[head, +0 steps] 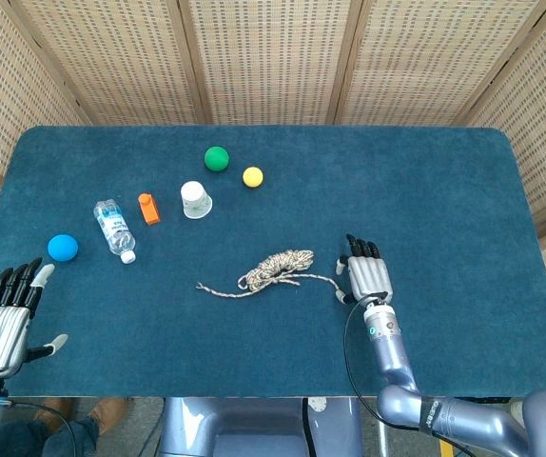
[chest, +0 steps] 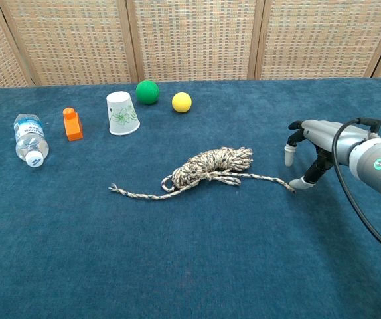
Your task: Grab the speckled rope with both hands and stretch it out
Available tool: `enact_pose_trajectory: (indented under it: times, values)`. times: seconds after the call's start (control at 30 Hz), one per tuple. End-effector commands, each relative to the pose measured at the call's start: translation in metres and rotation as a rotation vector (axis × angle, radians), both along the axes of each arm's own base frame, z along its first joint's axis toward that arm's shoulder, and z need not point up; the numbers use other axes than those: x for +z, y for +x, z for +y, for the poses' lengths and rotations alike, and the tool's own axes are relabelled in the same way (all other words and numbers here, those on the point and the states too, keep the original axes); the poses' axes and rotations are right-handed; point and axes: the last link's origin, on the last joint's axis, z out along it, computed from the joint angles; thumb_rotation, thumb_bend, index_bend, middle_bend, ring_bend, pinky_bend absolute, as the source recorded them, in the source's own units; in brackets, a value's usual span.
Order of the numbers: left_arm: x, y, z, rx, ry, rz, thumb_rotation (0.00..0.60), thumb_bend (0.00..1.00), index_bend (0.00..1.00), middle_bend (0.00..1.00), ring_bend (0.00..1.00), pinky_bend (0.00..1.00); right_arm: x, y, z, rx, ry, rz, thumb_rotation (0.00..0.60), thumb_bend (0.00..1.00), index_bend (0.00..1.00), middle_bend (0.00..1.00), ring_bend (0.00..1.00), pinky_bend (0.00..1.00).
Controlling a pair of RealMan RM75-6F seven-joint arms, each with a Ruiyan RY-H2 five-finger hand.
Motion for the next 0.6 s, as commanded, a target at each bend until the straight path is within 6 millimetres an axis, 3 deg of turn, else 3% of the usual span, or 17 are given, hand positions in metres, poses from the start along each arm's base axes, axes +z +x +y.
enact_pose_trajectory:
  times: [0.03,0.6]
  values:
    - [-0.0008,-0.0007,0.0013,0.004,-0.005,0.001,0.6,0.0,0.0,0.0,0.0,0.0,-0.0045,-0.001,-0.0013,-0.015,0.001,-0.004,0.6,0.24,0.47,0.0,0.0,0.0]
    - [-0.0046,-0.0001,0.0024,0.008,-0.026,0.007,0.6,0.0,0.0,0.0,0.0,0.0,-0.0138,-0.0037,-0.0022,-0.066,0.029,-0.049,0.6,0.27,0.48,0.0,0.0,0.0]
